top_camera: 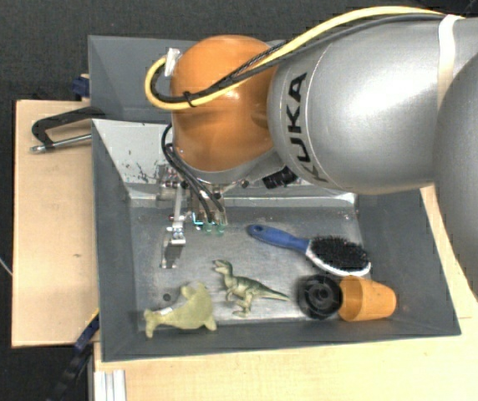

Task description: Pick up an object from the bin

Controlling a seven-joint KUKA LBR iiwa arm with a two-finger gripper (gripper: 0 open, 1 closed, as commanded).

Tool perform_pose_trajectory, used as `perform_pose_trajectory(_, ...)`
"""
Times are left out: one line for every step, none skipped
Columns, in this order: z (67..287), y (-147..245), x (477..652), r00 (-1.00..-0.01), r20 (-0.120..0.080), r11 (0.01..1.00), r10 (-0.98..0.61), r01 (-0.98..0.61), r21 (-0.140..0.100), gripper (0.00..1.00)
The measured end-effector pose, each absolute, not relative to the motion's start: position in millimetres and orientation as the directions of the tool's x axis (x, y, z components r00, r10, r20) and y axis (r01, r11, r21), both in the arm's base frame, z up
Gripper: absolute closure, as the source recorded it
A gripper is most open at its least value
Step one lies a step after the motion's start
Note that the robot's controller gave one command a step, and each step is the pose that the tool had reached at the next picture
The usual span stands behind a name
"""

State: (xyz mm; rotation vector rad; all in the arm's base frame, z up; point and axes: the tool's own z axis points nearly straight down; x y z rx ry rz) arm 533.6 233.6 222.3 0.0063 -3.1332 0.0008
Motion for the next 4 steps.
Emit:
perform_pose_trajectory(265,195,551.9,-1.000,-0.011,1.000,-0.014,-0.014,0.002,0.00)
perform_pose_trajectory(280,184,538.8,-1.000,-0.008,1.000,-0.015,-0.015,0.003,0.00)
perform_pose_trajectory(165,113,516.0,-0.982,0.008,0.982,-0.187,-0.187,-0.001,0.00)
perform_pose_trajectory(72,158,494.9,-0.940,-0.009,0.940,-0.341,-0.341,0.000,0.00)
